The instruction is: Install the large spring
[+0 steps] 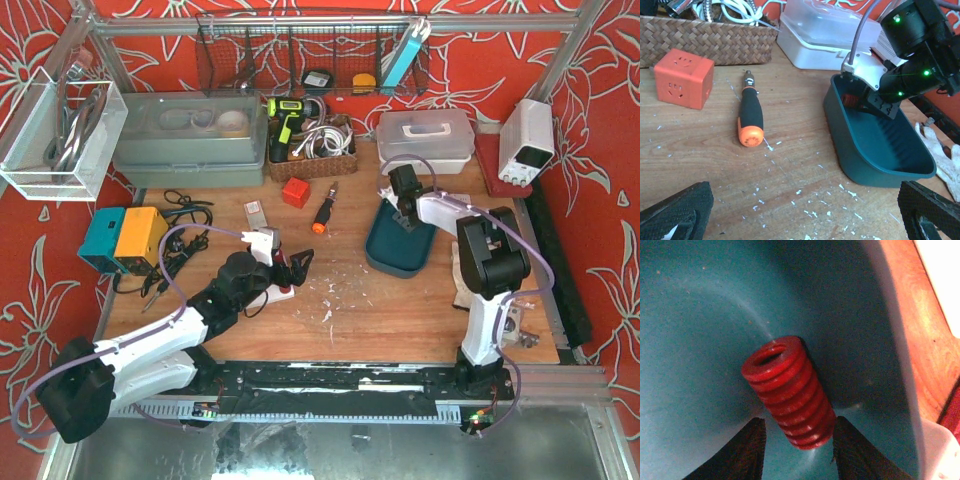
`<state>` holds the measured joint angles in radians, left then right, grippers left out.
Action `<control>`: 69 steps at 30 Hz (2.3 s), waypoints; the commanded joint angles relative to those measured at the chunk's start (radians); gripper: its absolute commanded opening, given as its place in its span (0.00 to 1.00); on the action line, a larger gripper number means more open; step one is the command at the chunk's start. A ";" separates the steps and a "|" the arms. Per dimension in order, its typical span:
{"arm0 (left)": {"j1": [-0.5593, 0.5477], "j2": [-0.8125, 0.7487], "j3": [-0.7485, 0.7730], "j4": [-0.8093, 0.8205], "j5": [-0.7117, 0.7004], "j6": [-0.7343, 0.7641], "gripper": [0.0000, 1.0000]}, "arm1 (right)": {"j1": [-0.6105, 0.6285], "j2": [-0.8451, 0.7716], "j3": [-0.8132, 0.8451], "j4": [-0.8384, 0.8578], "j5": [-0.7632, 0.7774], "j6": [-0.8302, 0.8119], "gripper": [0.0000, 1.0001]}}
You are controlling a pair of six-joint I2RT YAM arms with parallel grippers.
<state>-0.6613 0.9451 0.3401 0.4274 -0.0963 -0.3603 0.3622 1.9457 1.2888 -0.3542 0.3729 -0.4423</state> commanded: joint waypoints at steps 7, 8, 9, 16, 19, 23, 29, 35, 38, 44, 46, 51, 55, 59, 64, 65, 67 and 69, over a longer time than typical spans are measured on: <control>-0.005 -0.029 0.006 -0.003 -0.040 0.005 1.00 | -0.014 0.095 0.065 -0.049 -0.043 -0.018 0.45; -0.005 -0.033 0.003 0.000 -0.041 0.004 1.00 | -0.017 0.100 0.072 -0.067 -0.066 -0.011 0.45; -0.005 -0.039 0.002 0.001 -0.042 0.001 1.00 | -0.021 0.103 0.074 -0.077 -0.086 -0.005 0.46; -0.005 -0.069 -0.006 0.001 -0.050 -0.007 1.00 | -0.038 0.114 0.091 -0.148 -0.175 0.019 0.50; -0.004 -0.077 -0.007 -0.001 -0.052 -0.009 1.00 | -0.040 0.129 0.112 -0.176 -0.175 0.022 0.49; -0.005 -0.092 -0.007 -0.010 -0.061 -0.008 1.00 | -0.042 0.153 0.165 -0.265 -0.197 0.023 0.49; -0.005 -0.115 -0.015 -0.011 -0.065 -0.012 1.00 | -0.046 0.161 0.162 -0.275 -0.251 0.025 0.49; -0.004 -0.112 -0.015 -0.010 -0.064 -0.014 1.00 | -0.045 0.165 0.160 -0.250 -0.207 0.023 0.47; -0.004 -0.113 -0.013 -0.013 -0.067 -0.014 1.00 | -0.046 0.157 0.154 -0.241 -0.211 0.019 0.44; -0.004 -0.115 -0.013 -0.020 -0.088 -0.011 1.00 | -0.045 0.146 0.152 -0.247 -0.220 0.016 0.32; -0.005 -0.113 -0.016 -0.022 -0.094 -0.010 1.00 | -0.045 0.126 0.148 -0.245 -0.223 0.024 0.28; -0.004 -0.109 -0.007 -0.033 -0.088 -0.013 1.00 | -0.042 0.034 0.099 -0.207 -0.251 0.064 0.19; -0.004 -0.116 -0.010 -0.049 -0.130 -0.032 1.00 | -0.034 -0.053 0.030 -0.158 -0.263 0.114 0.15; -0.004 -0.122 -0.010 -0.060 -0.155 -0.034 1.00 | 0.004 -0.143 -0.043 -0.097 -0.238 0.190 0.13; -0.004 -0.126 -0.038 -0.002 -0.135 -0.041 1.00 | 0.078 -0.316 -0.160 0.017 -0.219 0.301 0.12; -0.004 -0.124 -0.041 0.007 -0.125 -0.047 1.00 | 0.099 -0.356 -0.187 0.043 -0.206 0.309 0.12; -0.005 -0.117 -0.022 -0.008 -0.098 -0.072 0.98 | 0.151 -0.433 -0.242 0.113 -0.193 0.318 0.12; -0.003 -0.112 0.001 -0.031 -0.056 -0.101 0.93 | 0.192 -0.522 -0.294 0.176 -0.247 0.347 0.11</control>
<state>-0.6613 0.8330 0.3122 0.3882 -0.2043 -0.4118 0.4866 1.5570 1.0679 -0.3382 0.1539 -0.1791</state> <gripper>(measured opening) 0.971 0.336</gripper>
